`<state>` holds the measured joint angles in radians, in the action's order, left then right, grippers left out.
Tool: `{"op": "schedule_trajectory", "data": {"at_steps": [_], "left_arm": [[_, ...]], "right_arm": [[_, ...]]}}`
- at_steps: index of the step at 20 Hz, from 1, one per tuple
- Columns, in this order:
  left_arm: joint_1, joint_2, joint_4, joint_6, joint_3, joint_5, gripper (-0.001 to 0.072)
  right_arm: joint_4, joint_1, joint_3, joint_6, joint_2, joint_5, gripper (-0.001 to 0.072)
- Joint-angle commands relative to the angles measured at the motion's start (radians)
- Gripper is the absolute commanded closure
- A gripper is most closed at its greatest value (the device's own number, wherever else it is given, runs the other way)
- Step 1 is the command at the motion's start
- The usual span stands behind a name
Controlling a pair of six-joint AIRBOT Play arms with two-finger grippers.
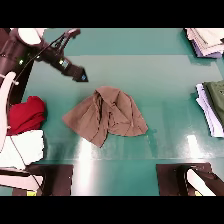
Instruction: Fold the shirts.
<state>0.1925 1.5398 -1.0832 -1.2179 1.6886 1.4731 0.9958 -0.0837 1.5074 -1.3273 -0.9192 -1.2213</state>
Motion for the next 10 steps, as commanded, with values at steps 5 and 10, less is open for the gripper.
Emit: {"op": "schedule_trajectory", "data": {"at_steps": [5, 10], "left_arm": [[-0.043, -0.407, -0.006, -0.12, -0.794, -0.244, 0.0064], [-0.043, -0.585, 0.002, -0.209, -1.071, -0.31, 0.0064]], "right_arm": [[-0.003, 0.001, 0.001, 0.0, -0.065, -0.095, 0.0686], [-0.003, 0.001, 0.001, 0.0, -0.076, -0.099, 0.0686]]}}
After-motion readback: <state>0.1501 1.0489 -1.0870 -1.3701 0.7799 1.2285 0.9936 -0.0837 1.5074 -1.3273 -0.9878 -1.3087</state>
